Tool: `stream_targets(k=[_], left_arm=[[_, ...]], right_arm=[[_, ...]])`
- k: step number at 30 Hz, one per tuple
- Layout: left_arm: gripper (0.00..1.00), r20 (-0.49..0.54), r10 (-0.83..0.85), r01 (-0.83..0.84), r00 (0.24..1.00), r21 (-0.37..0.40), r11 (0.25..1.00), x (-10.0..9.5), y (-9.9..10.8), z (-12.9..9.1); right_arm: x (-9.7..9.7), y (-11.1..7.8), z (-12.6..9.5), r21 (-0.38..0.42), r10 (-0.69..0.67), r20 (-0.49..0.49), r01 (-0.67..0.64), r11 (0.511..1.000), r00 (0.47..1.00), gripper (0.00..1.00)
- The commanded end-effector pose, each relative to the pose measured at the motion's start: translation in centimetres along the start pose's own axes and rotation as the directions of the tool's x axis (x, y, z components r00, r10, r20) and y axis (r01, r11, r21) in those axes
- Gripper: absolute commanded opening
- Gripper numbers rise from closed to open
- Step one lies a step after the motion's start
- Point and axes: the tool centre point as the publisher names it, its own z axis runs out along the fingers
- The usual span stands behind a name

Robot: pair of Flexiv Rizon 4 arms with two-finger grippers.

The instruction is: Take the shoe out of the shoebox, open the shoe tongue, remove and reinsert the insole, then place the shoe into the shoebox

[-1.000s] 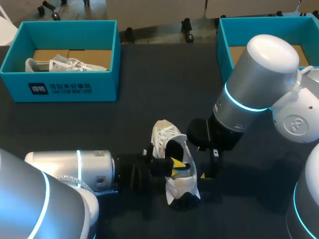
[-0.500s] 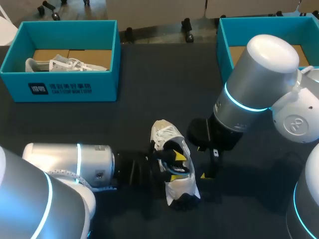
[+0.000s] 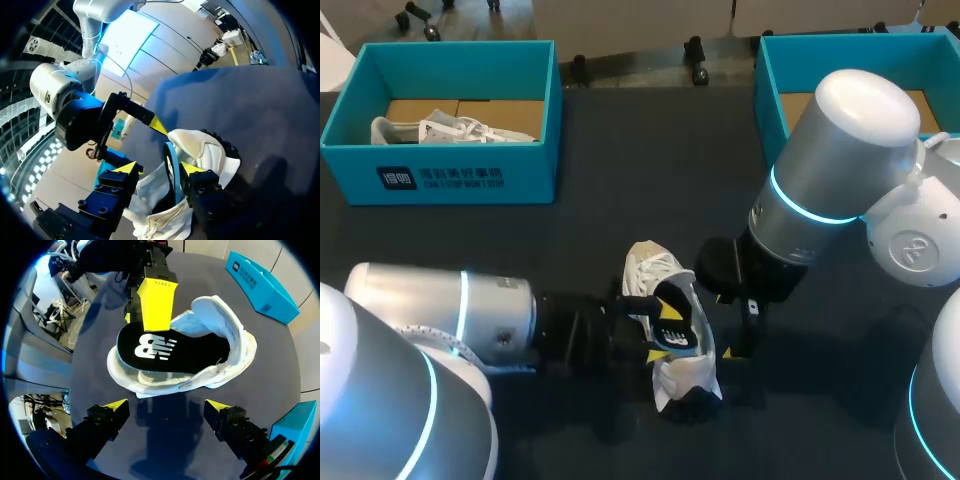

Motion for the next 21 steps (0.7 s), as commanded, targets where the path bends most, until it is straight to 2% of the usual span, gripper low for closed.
stream_targets(k=[1,4,6,7,16,21], left_arm=[[0.54,-0.084,0.008,-0.01,0.996,-0.016,1.0,-0.54,-0.24,-0.84],[0.54,-0.137,0.03,-0.034,0.99,-0.026,0.999,-0.41,-0.08,-1.21],[0.65,-0.154,0.042,-0.048,0.987,-0.036,0.998,-0.31,0.05,-1.35],[0.66,-0.164,0.046,-0.053,0.985,-0.039,0.998,-0.29,0.11,-1.36],[0.6,-0.223,0.062,-0.076,0.973,-0.056,0.996,-0.52,0.18,-1.27],[0.62,-0.289,0.07,-0.091,0.955,-0.062,0.994,-0.51,0.36,-1.72]], right_arm=[[0.08,0.0,0.16,0.001,0.0,0.003,0.0,1.0,1.0,1.0],[0.08,0.0,0.16,0.001,0.0,0.003,0.0,1.0,1.0,1.0],[0.08,0.0,0.16,0.001,0.0,0.003,0.0,1.0,1.0,1.0],[0.08,0.0,0.16,0.001,0.0,0.003,0.0,1.0,1.0,1.0],[0.08,0.0,0.16,0.001,0.0,0.003,0.0,1.0,1.0,1.0],[0.25,-0.57,-0.73,0.004,-0.009,0.014,0.009,1.0,1.0,1.0]])
